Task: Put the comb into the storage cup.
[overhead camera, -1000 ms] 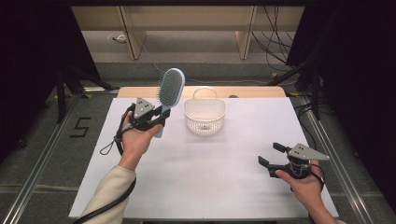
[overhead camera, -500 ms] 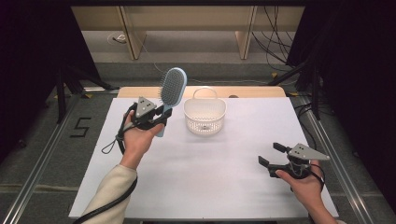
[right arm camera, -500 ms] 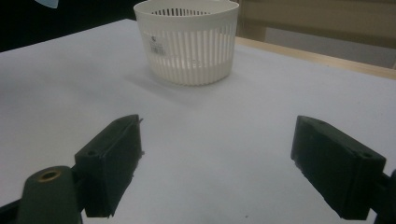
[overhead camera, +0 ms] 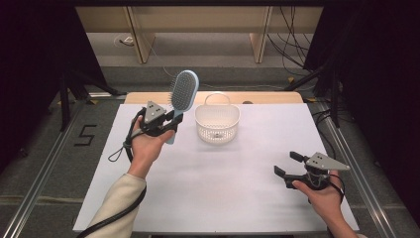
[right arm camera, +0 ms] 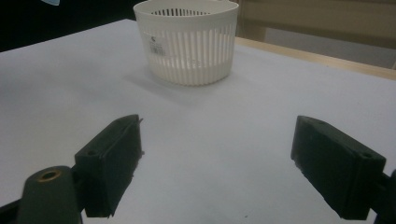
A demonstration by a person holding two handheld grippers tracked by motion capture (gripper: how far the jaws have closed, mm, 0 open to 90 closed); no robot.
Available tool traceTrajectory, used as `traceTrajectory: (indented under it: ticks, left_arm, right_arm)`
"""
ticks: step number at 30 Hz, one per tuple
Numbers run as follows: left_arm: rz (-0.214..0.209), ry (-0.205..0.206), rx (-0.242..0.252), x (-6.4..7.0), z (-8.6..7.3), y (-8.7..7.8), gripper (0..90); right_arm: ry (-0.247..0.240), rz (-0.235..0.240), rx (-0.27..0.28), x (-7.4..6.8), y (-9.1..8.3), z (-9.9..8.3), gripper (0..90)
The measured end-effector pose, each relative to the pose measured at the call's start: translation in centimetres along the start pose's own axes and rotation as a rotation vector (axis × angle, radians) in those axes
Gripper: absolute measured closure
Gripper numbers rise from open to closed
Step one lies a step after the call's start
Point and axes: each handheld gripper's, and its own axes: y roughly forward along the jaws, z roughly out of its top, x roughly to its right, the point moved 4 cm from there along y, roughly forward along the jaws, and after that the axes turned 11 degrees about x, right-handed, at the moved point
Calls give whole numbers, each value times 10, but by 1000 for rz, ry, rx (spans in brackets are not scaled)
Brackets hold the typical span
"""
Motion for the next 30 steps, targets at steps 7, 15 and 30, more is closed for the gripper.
traceTrajectory:
  ticks: [7, 15, 30]
  left_arm:
    - [-6, 3, -2, 1, 1, 3, 696]
    - [-10, 1, 0, 4, 2, 5, 696]
    - [-20, 5, 1, 8, 4, 10, 696]
  right_arm:
    - [2, 0, 0, 0, 0, 0, 171]
    - [3, 0, -1, 0, 0, 0, 171]
    - [6, -2, 1, 0, 0, 0, 171]
